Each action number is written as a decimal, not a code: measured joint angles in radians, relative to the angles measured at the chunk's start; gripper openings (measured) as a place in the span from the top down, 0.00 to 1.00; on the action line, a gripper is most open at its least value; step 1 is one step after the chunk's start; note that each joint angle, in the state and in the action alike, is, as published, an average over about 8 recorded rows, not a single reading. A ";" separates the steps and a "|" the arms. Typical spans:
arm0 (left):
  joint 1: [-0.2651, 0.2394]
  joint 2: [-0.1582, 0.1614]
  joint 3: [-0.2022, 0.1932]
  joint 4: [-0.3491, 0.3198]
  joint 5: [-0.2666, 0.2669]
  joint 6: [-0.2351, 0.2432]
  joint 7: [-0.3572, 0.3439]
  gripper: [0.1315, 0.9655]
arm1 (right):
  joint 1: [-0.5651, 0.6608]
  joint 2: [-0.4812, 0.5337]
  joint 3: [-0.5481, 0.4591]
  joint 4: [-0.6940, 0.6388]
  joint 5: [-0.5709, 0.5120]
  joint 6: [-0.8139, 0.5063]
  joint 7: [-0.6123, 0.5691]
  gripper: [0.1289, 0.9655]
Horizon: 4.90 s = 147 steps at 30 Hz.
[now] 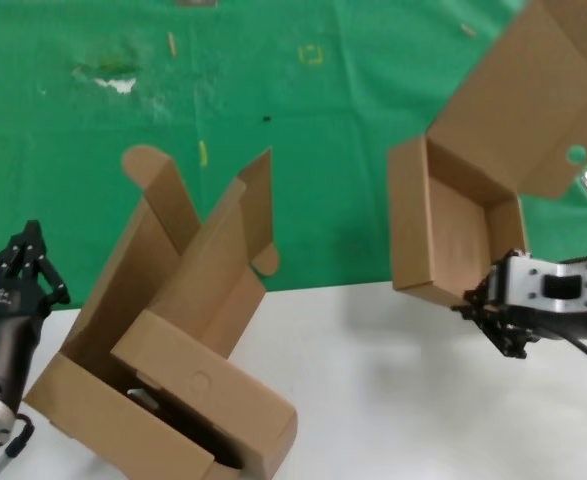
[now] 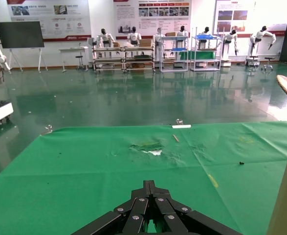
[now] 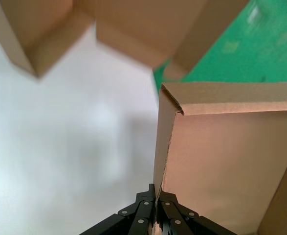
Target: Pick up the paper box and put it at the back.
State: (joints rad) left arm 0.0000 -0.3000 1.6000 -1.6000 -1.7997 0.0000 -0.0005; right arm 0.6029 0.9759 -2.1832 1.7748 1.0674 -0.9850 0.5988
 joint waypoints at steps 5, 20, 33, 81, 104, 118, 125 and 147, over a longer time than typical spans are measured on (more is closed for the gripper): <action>0.000 0.000 0.000 0.000 0.000 0.000 0.000 0.99 | 0.172 -0.083 -0.188 -0.046 -0.231 -0.159 0.213 0.99; 0.000 0.000 0.000 0.000 0.000 0.000 0.000 0.99 | 0.326 -0.505 -0.282 -0.378 -0.657 -0.279 0.129 0.99; 0.000 0.000 0.000 0.000 0.000 0.000 0.000 0.99 | 0.281 -0.800 -0.165 -0.609 -0.844 -0.207 0.279 0.99; 0.000 0.000 0.000 0.000 0.000 0.000 0.000 0.99 | 0.081 -0.698 0.038 -0.370 -1.068 -0.202 0.026 0.67; 0.000 0.000 0.000 0.000 0.000 0.000 0.000 0.99 | 0.055 -0.623 0.315 -0.080 -0.751 -0.462 0.058 0.18; 0.000 0.000 0.000 0.000 0.000 0.000 0.000 0.99 | -0.126 -0.560 0.809 0.196 -0.466 -0.073 0.149 0.02; 0.000 0.000 0.000 0.000 0.000 0.000 0.000 0.99 | -0.164 -0.568 0.816 0.184 -0.395 0.001 0.108 0.00; 0.000 0.000 0.000 0.000 0.000 0.000 0.000 0.99 | -0.296 -0.600 0.744 0.076 -0.056 0.297 -0.105 0.00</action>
State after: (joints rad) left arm 0.0000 -0.3000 1.6000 -1.6000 -1.7999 0.0000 -0.0003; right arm 0.3072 0.3755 -1.4391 1.8505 1.0114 -0.6884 0.4940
